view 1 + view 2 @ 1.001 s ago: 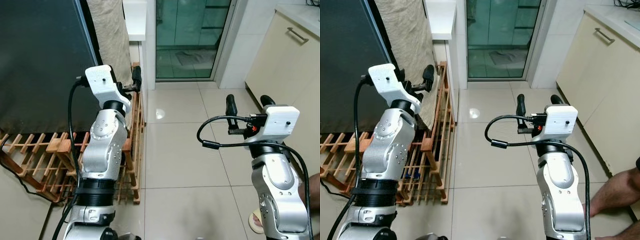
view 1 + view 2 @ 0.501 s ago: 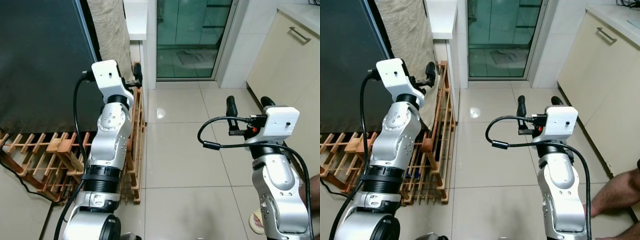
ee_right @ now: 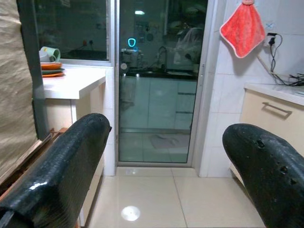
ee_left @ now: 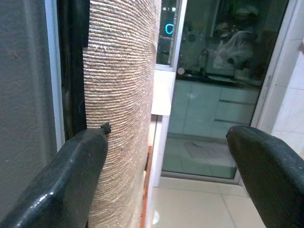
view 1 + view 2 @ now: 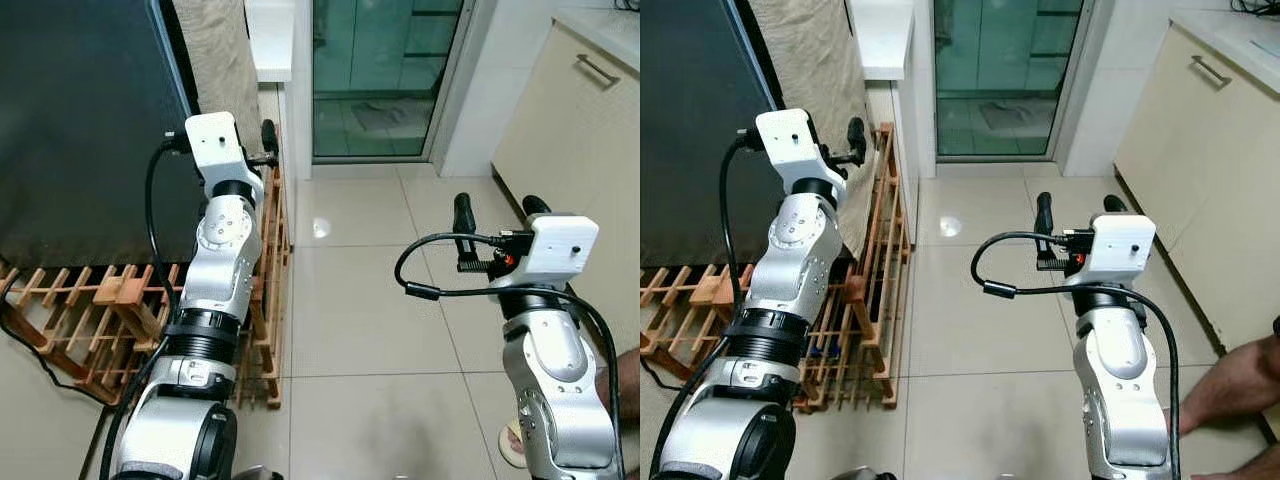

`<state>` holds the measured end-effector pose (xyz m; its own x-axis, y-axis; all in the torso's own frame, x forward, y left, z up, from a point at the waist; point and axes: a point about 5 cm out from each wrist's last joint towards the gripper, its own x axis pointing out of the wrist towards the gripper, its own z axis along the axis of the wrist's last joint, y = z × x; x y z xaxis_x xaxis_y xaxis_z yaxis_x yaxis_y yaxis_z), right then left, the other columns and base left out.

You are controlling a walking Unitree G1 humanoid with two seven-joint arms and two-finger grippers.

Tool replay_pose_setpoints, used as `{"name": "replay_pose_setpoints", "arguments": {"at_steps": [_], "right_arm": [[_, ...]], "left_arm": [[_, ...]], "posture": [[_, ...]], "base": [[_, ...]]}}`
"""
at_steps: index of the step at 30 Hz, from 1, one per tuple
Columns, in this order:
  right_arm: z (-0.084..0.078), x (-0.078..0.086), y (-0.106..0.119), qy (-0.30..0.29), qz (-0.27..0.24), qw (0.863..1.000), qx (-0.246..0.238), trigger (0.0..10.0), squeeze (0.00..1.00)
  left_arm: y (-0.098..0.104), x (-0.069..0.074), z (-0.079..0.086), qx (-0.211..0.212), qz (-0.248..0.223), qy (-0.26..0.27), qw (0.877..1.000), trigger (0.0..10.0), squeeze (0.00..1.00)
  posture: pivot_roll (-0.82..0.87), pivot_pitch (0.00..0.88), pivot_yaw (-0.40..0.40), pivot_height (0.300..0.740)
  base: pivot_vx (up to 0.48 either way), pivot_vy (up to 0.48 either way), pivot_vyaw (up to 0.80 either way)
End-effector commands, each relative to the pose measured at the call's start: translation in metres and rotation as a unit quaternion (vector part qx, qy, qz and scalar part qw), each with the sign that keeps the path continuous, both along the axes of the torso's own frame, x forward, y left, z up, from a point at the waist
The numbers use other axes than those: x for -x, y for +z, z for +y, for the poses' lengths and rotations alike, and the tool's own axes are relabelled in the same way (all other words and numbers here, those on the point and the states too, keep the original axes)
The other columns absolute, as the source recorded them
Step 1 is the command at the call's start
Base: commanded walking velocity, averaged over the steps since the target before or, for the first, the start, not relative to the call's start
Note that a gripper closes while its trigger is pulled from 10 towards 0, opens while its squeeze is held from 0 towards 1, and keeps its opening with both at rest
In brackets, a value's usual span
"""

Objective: Restocking fridge

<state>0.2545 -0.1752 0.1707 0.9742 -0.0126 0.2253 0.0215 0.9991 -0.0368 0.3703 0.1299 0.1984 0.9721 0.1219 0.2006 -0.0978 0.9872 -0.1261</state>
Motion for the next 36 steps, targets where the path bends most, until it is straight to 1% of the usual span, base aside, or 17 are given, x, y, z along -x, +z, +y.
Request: {"name": "replay_pose_setpoints", "arguments": {"at_steps": [1, 3, 5, 9, 11, 12, 13, 16, 20, 22, 27, 30, 31, 33, 34, 35, 36], "right_arm": [[-0.004, 0.002, -0.001, -0.009, 0.000, 1.000, 0.004, 10.0, 0.14], [-0.004, 0.002, -0.001, -0.010, -0.001, 1.000, 0.005, 10.0, 0.13], [-0.004, 0.003, 0.000, -0.010, -0.002, 1.000, 0.006, 10.0, 0.14], [-0.008, 0.007, 0.007, -0.028, -0.021, 0.999, 0.007, 10.0, 0.13], [-0.008, 0.009, 0.022, -0.043, -0.059, 0.997, 0.019, 10.0, 0.14], [-0.008, 0.010, 0.025, -0.047, -0.068, 0.996, 0.023, 10.0, 0.14], [-0.007, 0.008, 0.032, -0.049, -0.083, 0.995, 0.024, 10.0, 0.13], [-0.005, -0.001, 0.053, -0.049, -0.125, 0.991, 0.025, 10.0, 0.14], [-0.002, -0.015, 0.064, -0.039, -0.148, 0.988, 0.015, 10.0, 0.14], [0.001, -0.024, 0.065, -0.031, -0.150, 0.988, 0.008, 10.0, 0.14], [0.003, -0.029, 0.064, -0.029, -0.147, 0.989, -0.007, 10.0, 0.14], [0.007, -0.029, 0.063, -0.022, -0.148, 0.989, -0.008, 10.0, 0.13], [0.011, -0.028, 0.068, -0.016, -0.164, 0.986, 0.008, 10.0, 0.14], [0.014, -0.027, 0.071, -0.013, -0.176, 0.984, 0.020, 10.0, 0.14], [0.025, -0.023, 0.091, 0.010, -0.231, 0.970, 0.068, 10.0, 0.13], [0.025, -0.023, 0.091, 0.010, -0.231, 0.970, 0.068, 10.0, 0.13], [0.028, -0.022, 0.097, 0.016, -0.247, 0.966, 0.079, 10.0, 0.13]], "left_arm": [[0.001, -0.004, 0.010, 0.001, 0.006, 0.028, 1.000, 10.0, 0.00], [0.000, -0.004, 0.013, 0.007, 0.007, 0.031, 0.999, 10.0, 0.00], [0.000, -0.002, 0.015, 0.026, 0.002, 0.009, 1.000, 10.0, 0.00], [-0.005, 0.019, 0.011, 0.062, -0.009, -0.068, 0.996, 10.0, 0.00], [-0.002, 0.034, 0.011, 0.076, -0.022, -0.086, 0.993, 10.0, 0.00], [0.000, 0.037, 0.011, 0.079, -0.026, -0.088, 0.993, 10.0, 0.00], [0.007, 0.040, 0.012, 0.090, -0.040, -0.088, 0.991, 10.0, 0.00], [0.042, 0.041, 0.009, 0.112, -0.108, -0.085, 0.984, 10.0, 0.00], [0.077, 0.040, 0.005, 0.112, -0.171, -0.082, 0.976, 10.0, 0.00], [0.080, 0.040, 0.001, 0.103, -0.171, -0.087, 0.976, 10.0, 0.00], [0.073, 0.042, -0.004, 0.092, -0.160, -0.099, 0.978, 10.0, 0.00], [0.075, 0.043, -0.006, 0.104, -0.171, -0.109, 0.974, 10.0, 0.00], [0.077, 0.044, -0.006, 0.107, -0.178, -0.108, 0.972, 10.0, 0.00], [0.079, 0.045, -0.006, 0.109, -0.182, -0.107, 0.971, 10.0, 0.00], [0.085, 0.046, -0.003, 0.114, -0.196, -0.091, 0.970, 10.0, 0.00], [0.085, 0.046, -0.003, 0.114, -0.196, -0.091, 0.970, 10.0, 0.00], [0.088, 0.046, -0.001, 0.114, -0.202, -0.084, 0.969, 10.0, 0.00]], "posture": [[-0.21, 0.000, 0.054, 0.740], [-0.22, 0.000, 0.057, 0.740], [-0.22, 0.000, 0.059, 0.740], [-0.21, 0.000, 0.059, 0.740], [-0.19, 0.000, 0.056, 0.740], [-0.19, 0.000, 0.056, 0.740], [-0.18, 0.000, 0.048, 0.740], [-0.15, 0.000, 0.028, 0.740], [-0.15, 0.000, 0.014, 0.740], [-0.14, 0.000, 0.012, 0.740], [-0.13, 0.000, 0.013, 0.740], [-0.13, 0.000, 0.011, 0.740], [-0.13, 0.000, 0.010, 0.740], [-0.13, 0.000, 0.010, 0.740], [-0.13, 0.000, 0.012, 0.740], [-0.13, 0.000, 0.012, 0.740], [-0.13, 0.000, 0.012, 0.740]], "base": [[0.000, 0.000, 0.00], [0.000, 0.000, 0.00], [0.000, 0.000, 0.00], [0.000, 0.000, 0.00], [0.000, 0.000, 0.00], [0.000, 0.000, 0.00], [0.000, 0.000, 0.00], [0.000, 0.000, 0.00], [0.000, 0.000, 0.00], [0.000, 0.000, 0.00], [0.000, 0.000, 0.00], [0.000, 0.000, 0.00], [0.416, 0.000, 0.00], [0.416, 0.000, 0.00], [0.409, 0.251, 0.00], [0.409, 0.251, 0.00], [0.401, 0.266, 0.00]]}}
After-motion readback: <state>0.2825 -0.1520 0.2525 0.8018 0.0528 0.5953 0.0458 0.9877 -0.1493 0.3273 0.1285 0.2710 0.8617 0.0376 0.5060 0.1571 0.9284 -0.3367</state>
